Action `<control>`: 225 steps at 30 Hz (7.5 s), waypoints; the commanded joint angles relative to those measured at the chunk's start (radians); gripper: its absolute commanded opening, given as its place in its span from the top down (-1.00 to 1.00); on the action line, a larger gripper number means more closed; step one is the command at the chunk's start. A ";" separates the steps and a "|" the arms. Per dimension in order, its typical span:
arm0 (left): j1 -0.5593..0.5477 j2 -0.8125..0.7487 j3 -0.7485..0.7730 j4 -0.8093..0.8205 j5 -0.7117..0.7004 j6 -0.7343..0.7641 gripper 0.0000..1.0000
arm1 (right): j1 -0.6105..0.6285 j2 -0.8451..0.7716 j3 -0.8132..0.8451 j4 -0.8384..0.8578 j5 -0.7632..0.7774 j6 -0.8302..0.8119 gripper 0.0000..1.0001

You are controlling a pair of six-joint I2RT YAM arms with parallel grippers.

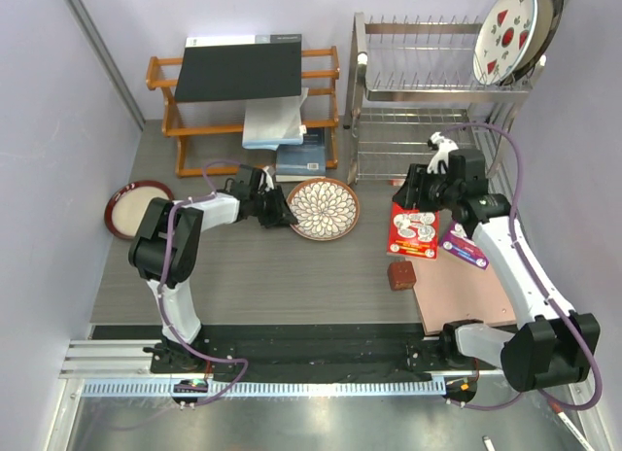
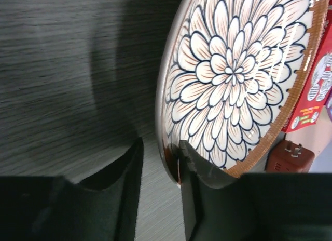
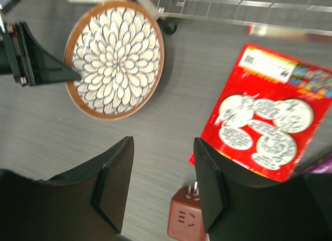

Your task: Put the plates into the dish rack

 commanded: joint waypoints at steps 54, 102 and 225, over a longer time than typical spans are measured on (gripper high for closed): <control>0.047 -0.272 -0.410 0.105 -0.044 0.098 -0.16 | 0.253 0.542 -0.163 0.576 -0.469 0.216 0.97; 0.268 -0.542 -0.313 -0.050 -0.236 0.016 -0.99 | 0.000 0.467 1.279 0.412 0.956 -0.630 0.98; 0.386 0.145 0.268 -0.745 -0.134 0.507 -0.99 | 0.118 -0.003 0.279 0.092 0.322 -0.113 -0.14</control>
